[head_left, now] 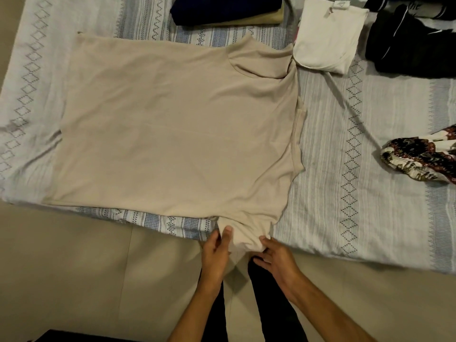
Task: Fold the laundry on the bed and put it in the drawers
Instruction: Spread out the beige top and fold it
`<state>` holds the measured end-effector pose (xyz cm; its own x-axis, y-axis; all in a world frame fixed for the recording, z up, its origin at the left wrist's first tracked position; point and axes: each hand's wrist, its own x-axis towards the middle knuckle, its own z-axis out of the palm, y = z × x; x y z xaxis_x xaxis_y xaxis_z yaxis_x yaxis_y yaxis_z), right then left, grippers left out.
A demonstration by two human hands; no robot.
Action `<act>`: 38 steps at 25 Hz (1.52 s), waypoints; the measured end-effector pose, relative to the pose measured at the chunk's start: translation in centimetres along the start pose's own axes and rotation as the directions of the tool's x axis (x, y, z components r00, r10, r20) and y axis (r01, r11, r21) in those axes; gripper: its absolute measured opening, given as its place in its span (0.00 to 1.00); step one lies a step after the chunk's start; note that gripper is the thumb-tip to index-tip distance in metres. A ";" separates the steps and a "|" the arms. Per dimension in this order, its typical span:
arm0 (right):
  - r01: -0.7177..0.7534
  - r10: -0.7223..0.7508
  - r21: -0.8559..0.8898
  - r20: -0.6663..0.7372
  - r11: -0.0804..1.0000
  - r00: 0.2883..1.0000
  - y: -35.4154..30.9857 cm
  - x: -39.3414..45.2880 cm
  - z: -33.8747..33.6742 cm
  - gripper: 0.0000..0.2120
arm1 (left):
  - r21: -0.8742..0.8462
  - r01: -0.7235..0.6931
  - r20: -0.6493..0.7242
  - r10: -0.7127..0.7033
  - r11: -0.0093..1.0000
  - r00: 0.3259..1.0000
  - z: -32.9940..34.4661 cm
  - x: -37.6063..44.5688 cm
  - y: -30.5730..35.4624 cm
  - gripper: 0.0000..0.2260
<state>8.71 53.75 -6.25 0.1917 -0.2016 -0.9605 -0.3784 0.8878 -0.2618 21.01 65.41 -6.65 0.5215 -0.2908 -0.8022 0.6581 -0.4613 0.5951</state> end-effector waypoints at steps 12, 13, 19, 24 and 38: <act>-0.010 0.041 -0.167 0.181 0.986 0.983 0.6 -1.1 -0.4 0.16 | -0.429 0.399 0.193 -0.349 0.810 0.917 -0.9 -0.6 0.7 0.21; -0.008 0.040 -0.168 0.185 0.986 0.982 0.5 -1.2 -0.4 0.16 | -0.534 0.424 0.211 -0.371 0.732 0.905 -0.6 -0.4 1.4 0.22; -0.017 0.089 -0.249 0.282 0.968 0.955 0.0 -1.4 -1.0 0.18 | -0.668 0.316 0.159 -0.285 0.674 0.945 1.6 -0.1 2.8 0.24; -0.018 0.092 -0.318 0.217 0.948 0.972 -0.6 -1.6 -1.5 0.14 | -0.428 0.212 0.015 -0.227 0.879 0.974 -1.8 0.2 0.7 0.22; 0.168 -0.074 -0.731 0.159 0.661 0.985 -13.5 0.0 -0.3 0.10 | 0.378 -0.096 -0.337 0.233 0.921 0.912 -4.9 0.2 7.2 0.14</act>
<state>13.48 41.66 -2.71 0.3604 -0.1986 -0.9114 -0.8802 0.2509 -0.4028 28.51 66.15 -2.32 0.8122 -0.0904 -0.5764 0.3510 -0.7134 0.6065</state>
